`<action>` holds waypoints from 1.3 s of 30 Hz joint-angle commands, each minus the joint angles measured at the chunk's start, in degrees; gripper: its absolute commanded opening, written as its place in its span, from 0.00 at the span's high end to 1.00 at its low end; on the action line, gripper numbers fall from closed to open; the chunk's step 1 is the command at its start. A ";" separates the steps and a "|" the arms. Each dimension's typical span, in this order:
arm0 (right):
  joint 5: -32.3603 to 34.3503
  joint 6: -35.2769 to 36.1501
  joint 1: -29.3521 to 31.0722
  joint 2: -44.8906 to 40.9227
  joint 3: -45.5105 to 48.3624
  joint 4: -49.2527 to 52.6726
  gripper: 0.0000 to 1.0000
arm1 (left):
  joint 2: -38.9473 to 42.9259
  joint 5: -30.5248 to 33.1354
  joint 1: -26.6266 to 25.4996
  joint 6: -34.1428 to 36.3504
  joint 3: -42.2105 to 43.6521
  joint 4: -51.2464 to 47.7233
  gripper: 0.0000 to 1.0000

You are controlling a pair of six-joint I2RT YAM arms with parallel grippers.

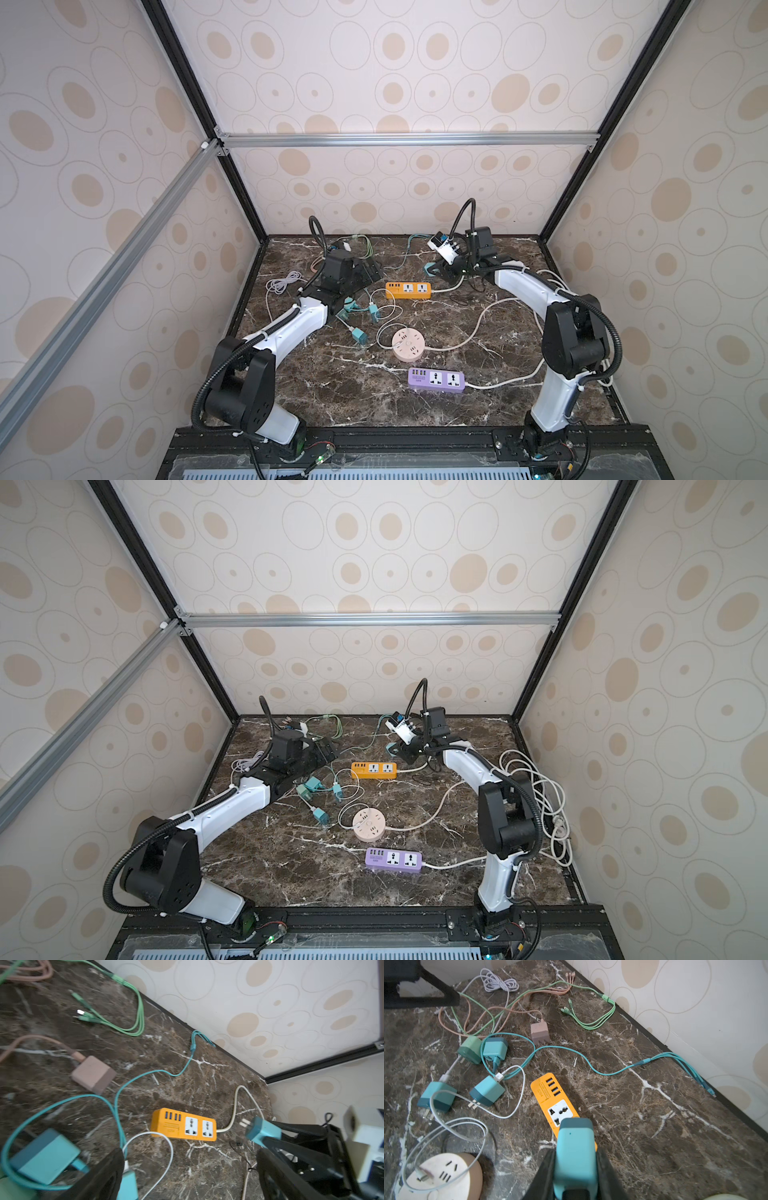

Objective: Insert the plug

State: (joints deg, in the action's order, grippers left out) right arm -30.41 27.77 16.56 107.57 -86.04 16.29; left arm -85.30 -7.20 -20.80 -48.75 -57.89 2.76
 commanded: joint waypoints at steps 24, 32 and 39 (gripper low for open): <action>-3.56 18.13 -9.55 16.30 -35.79 19.95 1.00 | 10.69 9.87 6.61 5.29 1.81 -8.71 0.02; -6.25 29.33 -4.34 23.90 -36.70 36.83 1.00 | 9.54 9.26 6.76 7.54 -0.36 -13.29 0.02; -5.24 37.19 -2.31 27.62 -40.17 47.26 1.00 | 10.69 10.27 6.86 8.69 -0.14 -16.20 0.02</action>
State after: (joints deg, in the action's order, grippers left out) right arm -34.52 58.37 14.35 134.91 -123.09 56.29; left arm -75.68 1.63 -14.46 -41.93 -55.79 -10.72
